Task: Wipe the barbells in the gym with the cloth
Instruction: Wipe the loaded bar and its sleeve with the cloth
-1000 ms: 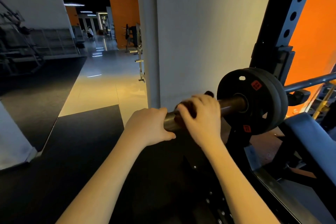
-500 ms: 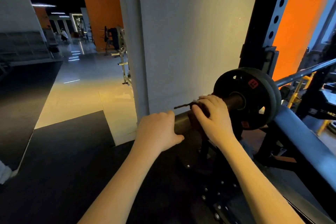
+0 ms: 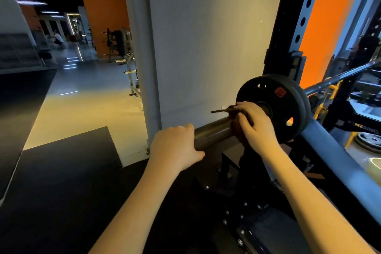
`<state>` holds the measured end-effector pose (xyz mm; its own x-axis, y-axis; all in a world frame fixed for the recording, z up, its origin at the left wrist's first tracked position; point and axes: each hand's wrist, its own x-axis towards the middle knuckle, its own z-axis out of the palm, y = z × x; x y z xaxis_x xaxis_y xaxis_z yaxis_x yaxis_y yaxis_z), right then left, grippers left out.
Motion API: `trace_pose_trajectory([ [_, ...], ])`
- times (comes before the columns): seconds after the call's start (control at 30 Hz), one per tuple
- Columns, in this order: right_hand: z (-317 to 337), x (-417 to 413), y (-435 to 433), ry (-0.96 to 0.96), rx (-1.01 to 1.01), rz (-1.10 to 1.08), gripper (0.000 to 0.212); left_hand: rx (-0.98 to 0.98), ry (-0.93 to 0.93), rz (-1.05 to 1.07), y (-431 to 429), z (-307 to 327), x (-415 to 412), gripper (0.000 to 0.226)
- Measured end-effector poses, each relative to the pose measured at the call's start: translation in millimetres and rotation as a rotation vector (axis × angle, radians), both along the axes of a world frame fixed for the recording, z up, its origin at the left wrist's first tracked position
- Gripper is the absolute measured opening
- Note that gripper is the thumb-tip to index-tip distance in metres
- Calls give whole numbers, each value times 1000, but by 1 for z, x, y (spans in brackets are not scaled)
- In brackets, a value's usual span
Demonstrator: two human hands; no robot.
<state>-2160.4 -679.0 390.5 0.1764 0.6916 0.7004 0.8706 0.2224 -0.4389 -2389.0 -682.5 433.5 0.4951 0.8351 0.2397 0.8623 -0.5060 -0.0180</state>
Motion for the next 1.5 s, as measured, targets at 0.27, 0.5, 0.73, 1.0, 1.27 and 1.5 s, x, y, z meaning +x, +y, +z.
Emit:
trace_pose_trajectory([
  [0.27,-18,-10,2,198,146,-8,31,-116,3,58,1,3,2,51],
  [0.5,-3,57,16,4,54,98,33,-446,-33,129,15,18,19,78],
  [0.73,-16,6,4,-49,184,262,33,-251,-2,201,7,9,29,56],
  [1.0,-15,14,19,211,209,-5,35,-153,-16,226,0,4,30,53],
  [1.27,-14,57,21,-73,159,221,30,297,115,286,-13,-21,36,52],
  [1.5,-18,-9,2,73,182,198,29,-38,39,253,-3,0,43,61],
])
